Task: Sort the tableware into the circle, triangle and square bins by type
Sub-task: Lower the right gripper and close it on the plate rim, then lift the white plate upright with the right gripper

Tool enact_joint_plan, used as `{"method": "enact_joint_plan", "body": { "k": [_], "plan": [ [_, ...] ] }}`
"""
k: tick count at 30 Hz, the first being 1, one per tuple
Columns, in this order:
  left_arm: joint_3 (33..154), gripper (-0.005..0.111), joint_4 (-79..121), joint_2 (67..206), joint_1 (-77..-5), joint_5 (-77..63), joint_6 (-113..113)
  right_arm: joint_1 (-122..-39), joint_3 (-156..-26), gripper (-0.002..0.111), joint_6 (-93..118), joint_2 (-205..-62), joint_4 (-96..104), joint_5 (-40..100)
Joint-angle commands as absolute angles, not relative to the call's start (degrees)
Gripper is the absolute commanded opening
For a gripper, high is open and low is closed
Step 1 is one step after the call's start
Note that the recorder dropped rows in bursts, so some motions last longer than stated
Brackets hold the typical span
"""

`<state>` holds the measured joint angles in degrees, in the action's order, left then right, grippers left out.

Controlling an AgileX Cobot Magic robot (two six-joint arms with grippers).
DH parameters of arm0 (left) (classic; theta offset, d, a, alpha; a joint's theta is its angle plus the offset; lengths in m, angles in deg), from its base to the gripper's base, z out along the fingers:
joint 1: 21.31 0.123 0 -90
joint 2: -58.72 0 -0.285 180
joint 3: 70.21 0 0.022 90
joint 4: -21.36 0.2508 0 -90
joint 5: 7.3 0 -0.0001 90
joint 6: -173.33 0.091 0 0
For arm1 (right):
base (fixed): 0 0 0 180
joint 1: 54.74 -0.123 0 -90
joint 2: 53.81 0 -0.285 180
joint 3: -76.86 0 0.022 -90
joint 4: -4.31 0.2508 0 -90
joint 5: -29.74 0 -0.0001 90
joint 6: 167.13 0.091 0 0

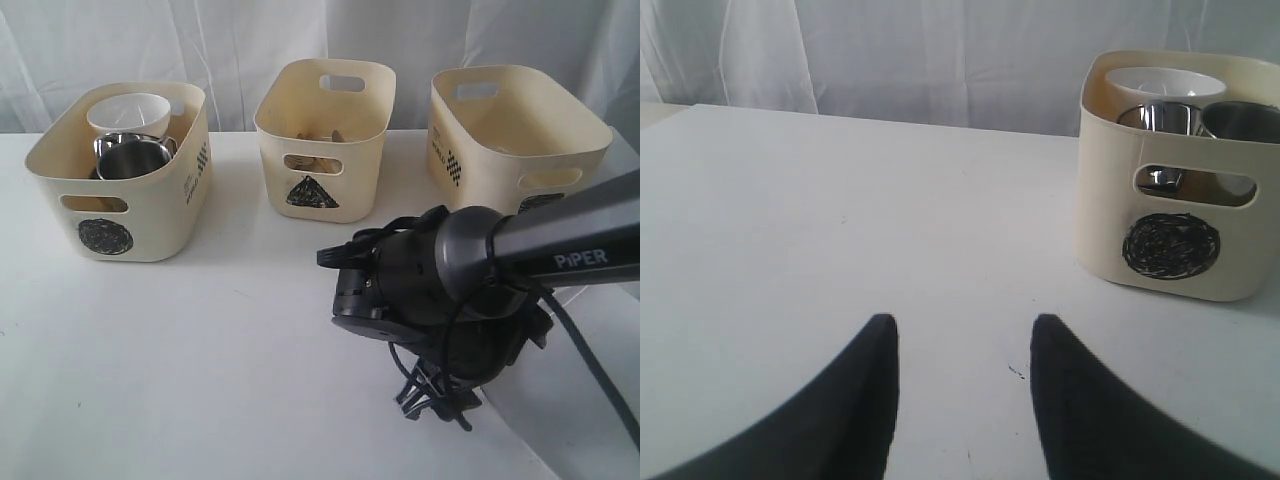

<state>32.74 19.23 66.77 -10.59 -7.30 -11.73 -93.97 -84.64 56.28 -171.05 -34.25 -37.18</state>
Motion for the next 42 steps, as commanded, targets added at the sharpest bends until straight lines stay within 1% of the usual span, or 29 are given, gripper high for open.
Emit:
{"method": "enact_joint_plan", "body": {
  "k": [1,12,14,18,23,24,26,29,33,34,42],
  "plan": [
    [32.57,0.047,18.93,66.51,-10.45,-7.30,-11.80,-92.98,-84.39,0.077,56.81,-171.13,-34.74,-37.57],
    [32.57,0.047,18.93,66.51,-10.45,-7.30,-11.80,-92.38,-79.20,0.077,56.81,-171.13,-31.44,-32.50],
    [32.57,0.047,18.93,66.51,-10.45,-7.30,-11.80,-92.38,-79.20,0.075,56.81,-171.13,-31.44,-31.96],
    [32.57,0.047,18.93,66.51,-10.45,-7.30,-11.80,-92.38,-79.20,0.066,56.81,-171.13,-31.31,-31.03],
    [32.57,0.047,18.93,66.51,-10.45,-7.30,-11.80,-92.38,-79.20,0.057,56.81,-171.13,-31.31,-29.87],
    [32.57,0.047,18.93,66.51,-10.45,-7.30,-11.80,-92.38,-79.20,0.054,56.81,-171.13,-31.21,-29.76],
    [32.57,0.047,18.93,66.51,-10.45,-7.30,-11.80,-92.38,-79.20,0.043,56.59,-171.13,-31.19,-29.88],
    [32.57,0.047,18.93,66.51,-10.45,-7.30,-11.80,-92.38,-79.20,0.022,56.59,-171.13,-30.88,-30.31],
    [32.57,0.047,18.93,66.51,-10.45,-7.30,-11.80,-92.38,-79.20,0.002,54.75,-170.98,-30.74,-30.17],
    [32.57,0.047,18.93,66.51,-10.45,-7.30,-11.80,-92.38,-79.32,0.000,53.52,-170.58,-30.60,-30.05],
    [32.57,0.047,18.93,66.51,-10.45,-7.30,-11.80,-92.38,-81.57,0.000,51.63,-163.54,-30.33,-28.24]
  ]
}}
